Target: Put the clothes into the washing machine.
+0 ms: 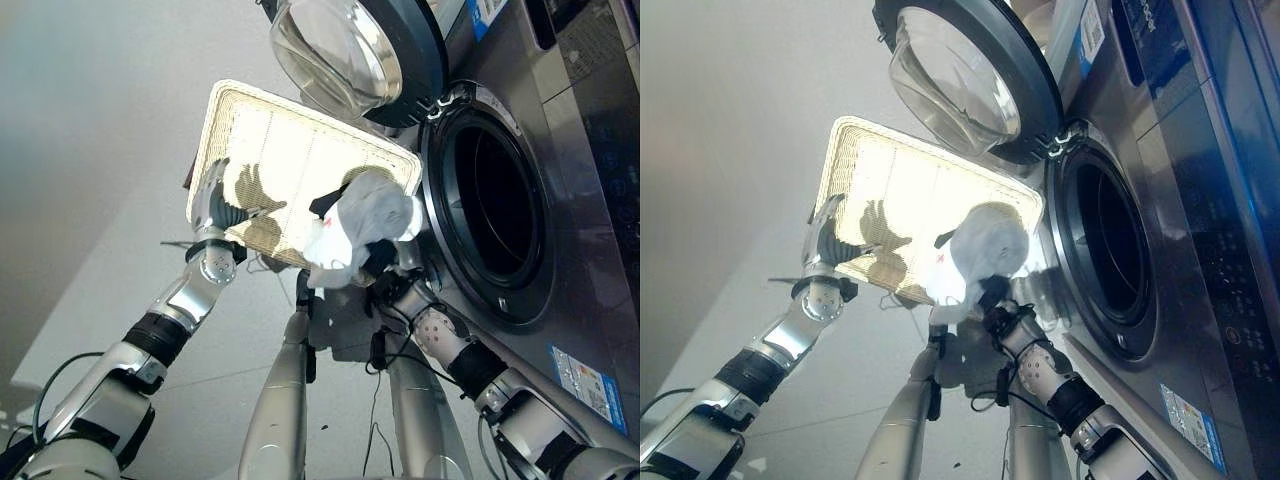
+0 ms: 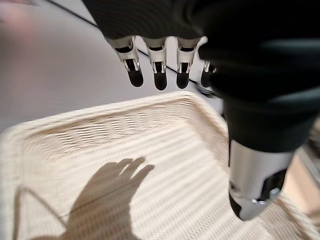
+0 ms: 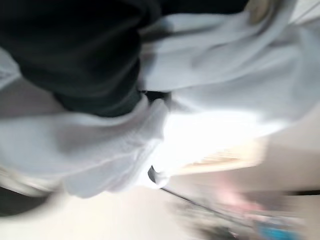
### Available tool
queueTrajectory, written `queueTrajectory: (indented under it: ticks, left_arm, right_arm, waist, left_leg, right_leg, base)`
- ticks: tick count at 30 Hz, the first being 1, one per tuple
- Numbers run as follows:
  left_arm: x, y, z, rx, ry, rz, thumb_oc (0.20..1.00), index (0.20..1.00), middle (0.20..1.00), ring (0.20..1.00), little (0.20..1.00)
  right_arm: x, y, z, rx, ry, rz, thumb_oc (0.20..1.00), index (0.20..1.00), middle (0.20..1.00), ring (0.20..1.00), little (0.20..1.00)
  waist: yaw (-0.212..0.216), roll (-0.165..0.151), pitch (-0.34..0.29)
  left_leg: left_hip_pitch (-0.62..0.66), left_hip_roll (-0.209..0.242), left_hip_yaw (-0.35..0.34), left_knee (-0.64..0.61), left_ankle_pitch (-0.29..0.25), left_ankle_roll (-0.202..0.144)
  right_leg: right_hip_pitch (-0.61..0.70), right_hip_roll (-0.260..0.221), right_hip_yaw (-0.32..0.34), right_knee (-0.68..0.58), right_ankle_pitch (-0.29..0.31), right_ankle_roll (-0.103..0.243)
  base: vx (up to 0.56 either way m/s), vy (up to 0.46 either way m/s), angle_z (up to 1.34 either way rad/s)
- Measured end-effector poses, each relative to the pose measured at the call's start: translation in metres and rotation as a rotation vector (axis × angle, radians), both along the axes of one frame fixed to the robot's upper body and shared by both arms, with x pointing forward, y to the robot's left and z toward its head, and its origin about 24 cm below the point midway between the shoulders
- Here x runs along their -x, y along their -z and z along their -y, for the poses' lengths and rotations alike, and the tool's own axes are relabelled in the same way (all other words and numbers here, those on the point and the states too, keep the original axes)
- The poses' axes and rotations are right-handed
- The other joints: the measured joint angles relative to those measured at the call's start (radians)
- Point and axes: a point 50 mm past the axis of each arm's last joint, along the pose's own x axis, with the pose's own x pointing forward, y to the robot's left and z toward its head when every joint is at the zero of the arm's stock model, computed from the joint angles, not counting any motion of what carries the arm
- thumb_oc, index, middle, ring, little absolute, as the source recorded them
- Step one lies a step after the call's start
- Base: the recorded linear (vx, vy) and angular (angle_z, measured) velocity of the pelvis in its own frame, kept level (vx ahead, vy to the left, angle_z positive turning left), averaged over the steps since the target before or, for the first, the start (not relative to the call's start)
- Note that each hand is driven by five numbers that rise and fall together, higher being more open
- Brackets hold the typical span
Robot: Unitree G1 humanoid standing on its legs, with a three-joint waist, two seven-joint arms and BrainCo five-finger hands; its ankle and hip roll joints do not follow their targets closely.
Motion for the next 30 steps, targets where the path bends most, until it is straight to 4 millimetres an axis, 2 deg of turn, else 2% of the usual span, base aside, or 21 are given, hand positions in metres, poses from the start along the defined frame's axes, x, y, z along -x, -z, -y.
queueTrajectory:
  ticks: [1,2,3,5,6,8,10,12,13,14,15,17,18,19,20,21,23,26,27,30]
  left_arm:
    - [0.0,0.007,-0.01,0.048,-0.058,-0.015,1.0,1.0,1.0,1.0,1.0]
    - [0.001,0.01,-0.013,0.05,-0.071,-0.025,1.0,1.0,1.0,1.0,1.0]
    - [0.003,0.017,-0.018,0.047,-0.092,-0.048,1.0,1.0,1.0,1.0,1.0]
    - [0.005,0.031,-0.028,0.046,-0.135,-0.094,1.0,1.0,1.0,1.0,1.0]
    - [0.006,0.032,-0.029,0.049,-0.139,-0.099,1.0,1.0,1.0,1.0,1.0]
    - [0.008,0.039,-0.032,0.068,-0.143,-0.113,1.0,1.0,1.0,1.0,1.0]
    - [0.009,0.039,-0.028,0.087,-0.117,-0.104,1.0,1.0,1.0,1.0,1.0]
    - [0.012,0.038,-0.027,0.088,-0.088,-0.083,1.0,1.0,1.0,1.0,1.0]
    - [0.02,0.04,-0.031,0.082,-0.063,-0.08,1.0,1.0,1.0,1.0,1.0]
    - [0.02,0.04,-0.031,0.082,-0.063,-0.08,1.0,1.0,1.0,1.0,1.0]
    - [0.031,0.047,-0.041,0.038,-0.054,-0.114,1.0,1.0,1.0,1.0,1.0]
    - [0.034,0.049,-0.045,0.031,-0.06,-0.124,1.0,1.0,1.0,1.0,1.0]
    - [0.039,0.048,-0.049,0.008,-0.053,-0.131,1.0,1.0,1.0,1.0,1.0]
    - [0.039,0.049,-0.051,-0.002,-0.053,-0.141,1.0,1.0,1.0,1.0,1.0]
    - [0.039,0.049,-0.051,-0.002,-0.053,-0.141,1.0,1.0,1.0,1.0,1.0]
    - [0.039,0.048,-0.053,-0.007,-0.052,-0.149,1.0,1.0,1.0,1.0,1.0]
    - [0.034,0.045,-0.049,-0.001,-0.029,-0.15,1.0,1.0,1.0,1.0,1.0]
    - [0.028,0.04,-0.044,0.012,-0.002,-0.144,1.0,1.0,1.0,1.0,1.0]
    - [0.022,0.035,-0.042,0.016,0.006,-0.136,1.0,1.0,1.0,1.0,1.0]
    - [0.014,0.031,-0.037,0.024,0.017,-0.137,1.0,1.0,1.0,1.0,1.0]
  right_arm:
    - [-0.008,-0.003,0.019,-0.129,0.124,-0.022,0.2,0.2,0.2,0.2,0.2]
    - [-0.01,-0.004,0.025,-0.156,0.157,-0.025,0.2,0.2,0.2,0.2,0.2]
    - [-0.014,-0.007,0.043,-0.22,0.236,-0.032,0.2,0.2,0.2,0.2,0.2]
    - [-0.026,-0.012,0.082,-0.472,0.441,-0.094,0.2,0.2,0.2,0.2,0.2]
    - [-0.027,-0.015,0.096,-0.525,0.496,-0.104,0.2,0.2,0.2,0.2,0.2]
    - [-0.03,-0.033,0.141,-0.7,0.685,-0.154,0.2,0.2,0.2,0.2,0.2]
    - [-0.031,-0.047,0.163,-0.805,0.784,-0.212,0.2,0.2,0.2,0.2,0.2]
    - [-0.026,-0.053,0.187,-0.857,0.869,-0.251,0.2,0.2,0.2,0.2,0.2]
    - [-0.016,-0.051,0.202,-0.968,0.995,-0.27,0.2,0.2,0.2,0.2,0.2]
    - [-0.016,-0.051,0.202,-0.968,0.995,-0.27,0.2,0.2,0.2,0.2,0.2]
    - [-0.002,-0.049,0.216,-1.089,1.145,-0.264,0.2,0.2,0.2,0.2,0.2]
    - [0.005,-0.052,0.223,-1.124,1.208,-0.25,0.2,0.2,0.2,0.2,0.2]
    - [0.022,-0.053,0.241,-1.205,1.354,-0.203,0.332,0.332,0.332,0.332,0.332]
    - [0.028,-0.054,0.245,-1.227,1.396,-0.188,0.667,0.667,0.667,0.667,0.667]
    - [0.028,-0.054,0.245,-1.227,1.396,-0.188,0.667,0.667,0.667,0.667,0.667]
    - [0.031,-0.059,0.249,-1.256,1.411,-0.169,1.0,1.0,1.0,1.0,1.0]
    - [0.031,-0.059,0.246,-1.292,1.386,-0.2,1.0,1.0,1.0,1.0,1.0]
    - [0.024,-0.06,0.23,-1.362,1.305,-0.256,1.0,1.0,1.0,1.0,1.0]
    - [0.017,-0.059,0.215,-1.381,1.242,-0.272,1.0,1.0,1.0,1.0,1.0]
    - [0.007,-0.059,0.193,-1.385,1.145,-0.274,1.0,1.0,1.0,1.0,1.0]
  waist:
    - [-0.008,0.0,0.0]
    - [-0.009,0.0,0.0]
    - [-0.009,0.001,0.0]
    - [-0.009,0.002,0.001]
    - [-0.008,0.003,0.002]
    - [-0.003,0.011,0.002]
    - [0.018,0.029,0.003]
    - [0.041,0.036,0.005]
    - [0.06,0.043,0.006]
    - [0.06,0.043,0.006]
    - [0.077,0.046,0.006]
    - [0.08,0.046,0.007]
    - [0.095,0.046,0.008]
    - [0.094,0.045,0.009]
    - [0.094,0.045,0.009]
    - [0.086,0.043,0.01]
    - [0.084,0.043,0.01]
    - [0.067,0.04,0.012]
    - [0.049,0.042,0.011]
    - [0.014,0.041,0.011]
  left_leg:
    - [-0.001,-0.001,0.0,-0.002,0.001,0.001]
    - [-0.002,-0.002,0.001,-0.003,0.002,0.002]
    - [-0.002,-0.002,0.006,-0.005,0.002,0.003]
    - [-0.002,-0.002,0.022,-0.006,0.002,0.003]
    - [-0.002,-0.002,0.023,-0.007,0.003,0.003]
    - [-0.006,-0.001,0.025,-0.007,0.002,0.003]
    - [-0.014,0.003,0.025,-0.006,0.002,0.004]
    - [-0.018,0.005,0.024,-0.005,0.0,0.006]
    - [-0.026,0.005,0.022,-0.002,-0.003,0.01]
    - [-0.026,0.005,0.022,-0.002,-0.003,0.01]
    - [-0.048,0.0,0.021,0.006,-0.004,0.015]
    - [-0.062,-0.002,0.021,0.014,-0.009,0.023]
    - [-0.096,-0.012,0.022,0.029,-0.012,0.032]
    - [-0.109,-0.013,0.023,0.036,-0.015,0.038]
    - [-0.109,-0.013,0.023,0.036,-0.015,0.038]
    - [-0.13,-0.021,0.032,0.058,-0.027,0.053]
    - [-0.131,-0.028,0.048,0.071,-0.038,0.063]
    - [-0.13,-0.035,0.054,0.087,-0.042,0.064]
    - [-0.124,-0.036,0.054,0.092,-0.042,0.064]
    - [-0.096,-0.035,0.054,0.092,-0.043,0.064]
  right_leg:
    - [-0.002,-0.001,0.0,0.0,0.0,0.0]
    - [-0.004,-0.001,0.001,0.0,0.0,0.0]
    - [-0.007,-0.001,0.005,0.0,0.0,0.0]
    - [-0.01,-0.001,0.007,-0.001,0.002,0.001]
    - [-0.01,-0.001,0.007,-0.001,0.002,0.001]
    - [-0.011,0.0,0.008,-0.009,0.005,0.003]
    - [-0.012,0.006,0.009,-0.027,0.017,-0.001]
    - [-0.012,0.009,0.008,-0.033,0.02,-0.003]
    - [-0.011,0.013,0.009,-0.042,0.025,-0.002]
    - [-0.011,0.013,0.009,-0.042,0.025,-0.002]
    - [-0.021,0.012,0.012,-0.058,0.041,-0.004]
    - [-0.025,0.01,0.012,-0.065,0.044,0.0]
    - [-0.05,0.001,0.025,-0.069,0.053,0.008]
    - [-0.061,-0.003,0.03,-0.069,0.056,0.011]
    - [-0.061,-0.003,0.03,-0.069,0.056,0.011]
    - [-0.076,-0.013,0.035,-0.069,0.059,0.02]
    - [-0.075,-0.021,0.043,-0.068,0.057,0.027]
    - [-0.068,-0.03,0.053,-0.068,0.057,0.033]
    - [-0.057,-0.032,0.053,-0.068,0.057,0.033]
    - [-0.028,-0.034,0.052,-0.068,0.057,0.033]
  base:
    - [0.07,0.033,0.0]
    - [0.06,0.02,-0.04]
    - [0.06,0.006,-0.07]
    - [0.05,-0.035,-0.08]
    - [0.06,-0.061,-0.04]
    - [0.07,-0.078,-0.02]
    - [0.08,-0.093,-0.04]
    - [0.07,-0.091,0.02]
    - [0.06,-0.072,0.05]
    - [0.07,-0.09,0.09]
    - [0.06,-0.077,0.06]
    - [0.04,-0.054,0.07]
    - [0.04,-0.005,0.05]
    - [0.04,-0.005,0.05]
    - [0.05,0.009,-0.04]
    - [0.05,0.008,-0.08]
    - [0.05,0.0,-0.12]
    - [0.03,-0.007,-0.05]
    - [0.0,0.0,0.0]
    - [0.02,0.002,0.03]
